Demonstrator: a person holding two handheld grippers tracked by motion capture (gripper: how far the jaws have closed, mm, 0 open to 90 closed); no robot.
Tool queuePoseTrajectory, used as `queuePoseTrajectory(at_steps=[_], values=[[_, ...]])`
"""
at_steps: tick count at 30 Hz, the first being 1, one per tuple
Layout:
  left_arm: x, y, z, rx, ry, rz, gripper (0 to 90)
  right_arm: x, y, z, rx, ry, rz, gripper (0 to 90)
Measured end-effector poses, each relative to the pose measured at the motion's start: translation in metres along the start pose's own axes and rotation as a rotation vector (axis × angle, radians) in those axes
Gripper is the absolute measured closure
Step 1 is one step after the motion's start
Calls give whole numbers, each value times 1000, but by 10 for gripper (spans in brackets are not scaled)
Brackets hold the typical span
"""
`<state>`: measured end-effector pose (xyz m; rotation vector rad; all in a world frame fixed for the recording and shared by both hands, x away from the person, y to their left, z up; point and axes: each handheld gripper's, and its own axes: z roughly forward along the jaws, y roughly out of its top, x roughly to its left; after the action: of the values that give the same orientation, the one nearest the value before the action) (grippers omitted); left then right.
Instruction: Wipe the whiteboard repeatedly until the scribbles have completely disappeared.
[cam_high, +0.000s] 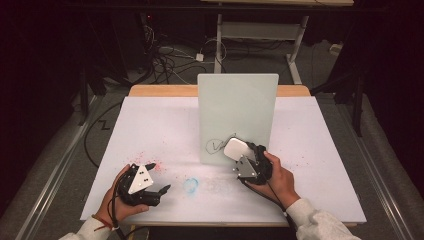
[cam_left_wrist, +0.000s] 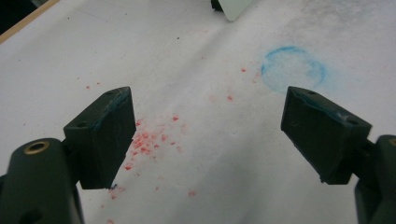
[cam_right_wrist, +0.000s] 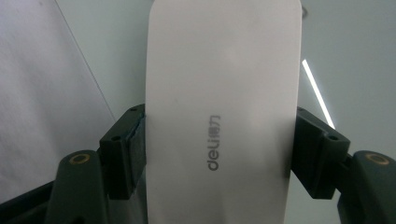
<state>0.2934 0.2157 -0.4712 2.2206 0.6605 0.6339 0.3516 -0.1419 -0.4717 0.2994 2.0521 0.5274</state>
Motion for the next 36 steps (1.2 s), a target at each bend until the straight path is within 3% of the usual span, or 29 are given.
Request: queuePoseTrajectory(at_steps=[6,11,14,18,26,36], values=[[1,-1,-2,0,8,-5,174,-12,-19,-7,29,-36,30,298],[0,-1,-2,-1,8,-5,174,-33,-33,-15,47,-85,100,298],[0,-1,-1,0,5,-5,174,-40,-37,-17,51,-83,100,298],[0,-1,-1,2,5,-3,174,-37,-36,-16,55,-91,78,299],[-1,0,0,3,-4,0,174,-15,-27,-9,54,-36,7,297],[-1,1,3,7,-18,3,174,12,11,5,13,-12,-72,296]])
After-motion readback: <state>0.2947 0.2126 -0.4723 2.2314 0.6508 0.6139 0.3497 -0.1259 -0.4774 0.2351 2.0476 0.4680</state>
